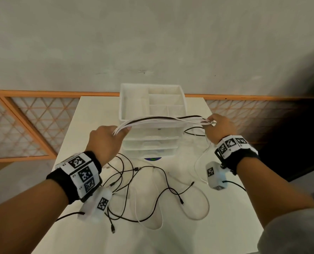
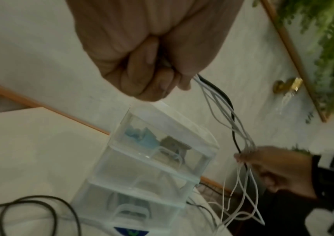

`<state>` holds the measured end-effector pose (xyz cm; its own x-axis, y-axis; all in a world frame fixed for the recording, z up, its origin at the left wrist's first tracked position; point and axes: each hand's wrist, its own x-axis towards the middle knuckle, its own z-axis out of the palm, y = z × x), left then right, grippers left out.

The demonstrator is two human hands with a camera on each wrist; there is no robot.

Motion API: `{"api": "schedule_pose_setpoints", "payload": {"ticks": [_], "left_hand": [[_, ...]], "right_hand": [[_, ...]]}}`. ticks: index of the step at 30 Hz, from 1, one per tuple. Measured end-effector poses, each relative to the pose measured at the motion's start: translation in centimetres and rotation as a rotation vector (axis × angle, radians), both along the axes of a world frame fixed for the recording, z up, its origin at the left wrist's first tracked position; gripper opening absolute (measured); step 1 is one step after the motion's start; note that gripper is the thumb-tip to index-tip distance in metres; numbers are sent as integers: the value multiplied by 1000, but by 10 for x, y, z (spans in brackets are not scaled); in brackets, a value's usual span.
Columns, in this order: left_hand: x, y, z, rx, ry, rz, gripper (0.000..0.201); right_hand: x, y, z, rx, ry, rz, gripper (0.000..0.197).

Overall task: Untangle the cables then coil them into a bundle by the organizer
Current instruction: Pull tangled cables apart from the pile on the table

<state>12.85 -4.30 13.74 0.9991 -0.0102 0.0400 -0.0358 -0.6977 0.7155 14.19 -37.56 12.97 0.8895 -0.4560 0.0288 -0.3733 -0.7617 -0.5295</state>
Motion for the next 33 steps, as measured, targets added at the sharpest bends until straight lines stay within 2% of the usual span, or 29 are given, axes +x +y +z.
{"api": "schedule_pose_setpoints", "payload": {"ticks": [2,4,8,12,14,17,19,21,23,26,29,31,33], "left_hand": [[2,-4,1,-110,-15,46,57],[1,-6,1,-27,60,-26,57],[-2,-3,-4,168,225,-153,62],[-1,-7,-8,28,277,-182,62],[-3,-8,-8,8,282,-201,59],[-5,-10,-12,-10,331,-227,50],[-7,-12,-13,33,334,-239,47],[-7,-16,-13,177,253,-270,51],[-9,-22,-13,267,191,-307,51],[-15,-36,-9,327,130,-388,47],[-20,-39,-5,327,47,-518,41],[-22,-30,-5,261,85,-588,45],[-25,-18,-9,239,189,-603,50]], "right_hand": [[10,1,-4,194,58,-39,9],[19,-4,-7,425,16,-72,12],[36,-16,6,496,-248,10,12],[31,-17,6,536,-352,101,14],[20,-22,-14,493,-252,80,16],[-4,-25,-48,345,232,172,47],[-20,-16,-50,290,500,233,67],[-32,2,-34,232,507,317,76],[-44,29,-12,313,367,431,79],[-59,81,3,439,302,565,65],[-62,98,-16,351,450,504,16],[-53,78,-24,224,589,399,18],[-43,58,-22,62,503,311,18]]}}
